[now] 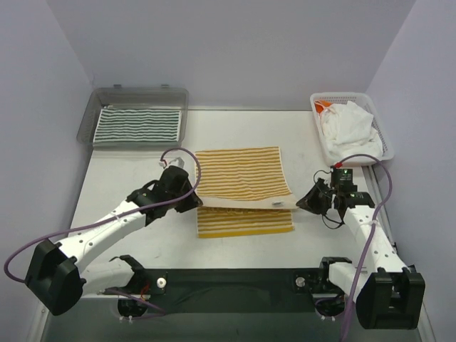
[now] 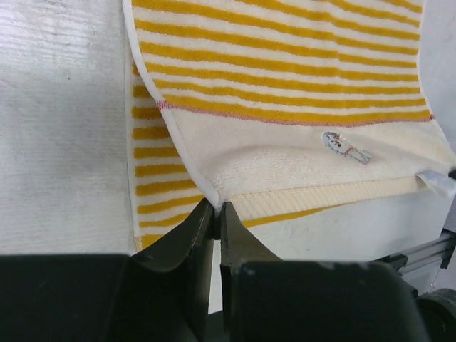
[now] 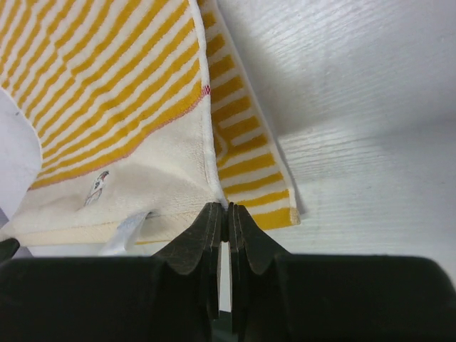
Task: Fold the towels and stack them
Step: Fold the towel
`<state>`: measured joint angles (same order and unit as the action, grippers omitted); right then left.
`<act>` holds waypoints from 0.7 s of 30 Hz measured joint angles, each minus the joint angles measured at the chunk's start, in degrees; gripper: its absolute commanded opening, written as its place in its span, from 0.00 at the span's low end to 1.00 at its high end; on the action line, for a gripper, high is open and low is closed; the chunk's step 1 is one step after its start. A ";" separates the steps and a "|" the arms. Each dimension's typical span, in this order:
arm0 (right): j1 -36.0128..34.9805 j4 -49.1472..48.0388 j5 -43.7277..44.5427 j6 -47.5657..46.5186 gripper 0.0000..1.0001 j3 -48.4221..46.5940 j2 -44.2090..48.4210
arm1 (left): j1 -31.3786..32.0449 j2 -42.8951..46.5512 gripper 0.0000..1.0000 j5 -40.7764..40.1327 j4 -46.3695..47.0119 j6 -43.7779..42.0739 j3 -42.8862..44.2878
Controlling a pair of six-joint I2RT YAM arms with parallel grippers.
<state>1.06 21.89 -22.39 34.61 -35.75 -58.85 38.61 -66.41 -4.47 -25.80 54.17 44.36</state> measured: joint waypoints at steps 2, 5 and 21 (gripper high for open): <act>-0.26 1.22 -0.61 0.66 0.00 -0.17 1.95 | -0.22 1.90 0.00 0.63 -1.01 -0.46 0.04; -0.55 3.10 -1.16 1.66 0.00 0.42 4.61 | -0.26 3.65 0.00 2.49 -2.05 -0.72 -0.31; -2.93 -0.26 -2.91 4.98 0.00 13.79 -4.24 | 0.28 -2.99 0.00 12.33 4.42 1.07 -16.37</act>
<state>-1.87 21.63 -25.30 39.59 -21.96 -63.09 38.89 -69.41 7.86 -21.39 55.24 27.99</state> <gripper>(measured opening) 0.057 0.158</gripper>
